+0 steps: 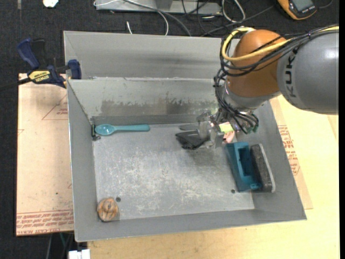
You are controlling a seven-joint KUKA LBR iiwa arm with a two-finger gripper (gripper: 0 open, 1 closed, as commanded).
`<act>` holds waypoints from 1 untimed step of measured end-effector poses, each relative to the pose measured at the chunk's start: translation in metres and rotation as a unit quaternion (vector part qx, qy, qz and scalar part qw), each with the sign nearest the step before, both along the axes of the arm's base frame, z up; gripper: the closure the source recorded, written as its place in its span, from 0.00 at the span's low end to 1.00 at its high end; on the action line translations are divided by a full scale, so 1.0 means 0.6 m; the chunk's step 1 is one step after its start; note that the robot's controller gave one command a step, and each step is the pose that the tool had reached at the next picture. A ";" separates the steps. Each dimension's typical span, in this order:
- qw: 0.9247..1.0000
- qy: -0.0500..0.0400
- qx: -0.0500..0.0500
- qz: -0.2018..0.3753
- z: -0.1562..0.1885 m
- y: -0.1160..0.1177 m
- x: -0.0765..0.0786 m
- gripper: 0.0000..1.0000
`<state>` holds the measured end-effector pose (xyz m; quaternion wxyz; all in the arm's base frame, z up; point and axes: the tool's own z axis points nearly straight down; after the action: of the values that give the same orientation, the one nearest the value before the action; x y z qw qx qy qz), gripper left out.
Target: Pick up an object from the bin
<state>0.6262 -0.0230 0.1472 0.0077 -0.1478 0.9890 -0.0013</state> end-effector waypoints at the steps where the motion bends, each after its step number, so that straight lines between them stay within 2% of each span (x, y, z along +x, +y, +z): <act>1: 0.995 -0.005 -0.002 0.104 -0.014 -0.023 0.021 1.00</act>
Offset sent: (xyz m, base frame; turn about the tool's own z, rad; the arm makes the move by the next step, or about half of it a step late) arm 0.0178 0.0079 0.1770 -0.0181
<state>0.6385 -0.0369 0.1388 0.0126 -0.2496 0.9683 -0.0033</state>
